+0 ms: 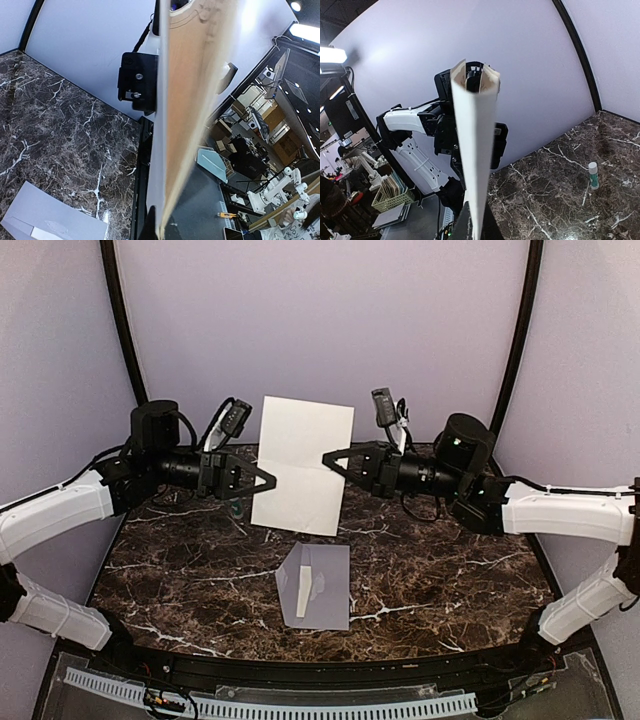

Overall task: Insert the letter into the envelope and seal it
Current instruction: Fold the letter.

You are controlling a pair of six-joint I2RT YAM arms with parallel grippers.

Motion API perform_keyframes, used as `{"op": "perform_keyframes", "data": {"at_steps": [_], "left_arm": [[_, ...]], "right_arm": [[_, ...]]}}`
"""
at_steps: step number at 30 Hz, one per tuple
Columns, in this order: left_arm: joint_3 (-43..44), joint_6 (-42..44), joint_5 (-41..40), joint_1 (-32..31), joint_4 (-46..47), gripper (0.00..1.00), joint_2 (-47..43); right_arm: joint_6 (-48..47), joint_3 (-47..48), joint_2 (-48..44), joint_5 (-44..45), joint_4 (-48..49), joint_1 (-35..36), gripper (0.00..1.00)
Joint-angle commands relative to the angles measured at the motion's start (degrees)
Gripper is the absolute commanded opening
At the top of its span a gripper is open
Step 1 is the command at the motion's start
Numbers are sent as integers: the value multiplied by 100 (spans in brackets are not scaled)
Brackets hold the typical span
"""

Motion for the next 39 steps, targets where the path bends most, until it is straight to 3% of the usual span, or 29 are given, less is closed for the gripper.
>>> {"op": "perform_keyframes", "data": {"at_steps": [1, 2, 4, 8, 13, 16, 21, 31, 39], "left_arm": [[-79, 34, 61, -26, 201, 0, -36], [-76, 90, 22, -26, 135, 0, -35], [-60, 260, -46, -26, -208, 0, -15], [95, 581, -171, -21, -728, 0, 98], [505, 1126, -458, -30, -1528, 0, 491], [729, 1354, -566, -30, -1979, 0, 724], [763, 1373, -315, -62, -2017, 0, 821], [1016, 1835, 329, -302, -2594, 0, 856], [1287, 2228, 173, -309, -3095, 0, 899]], "right_arm": [[-153, 79, -292, 372, -537, -161, 49], [-256, 99, -413, 579, -901, -209, 63], [-450, 44, -747, 926, -1526, -280, 81], [-893, 6, -1387, 1522, -2514, -348, 93], [-1453, 324, -1537, 1583, -3399, -236, 93], [-1674, 545, -1344, 1189, -3496, -57, 90], [-1974, 1121, -709, 695, -3714, 296, 85], [-2434, 1704, 377, 510, -4083, 372, 88], [-2485, 1947, 775, -623, -4268, 381, 87]]}}
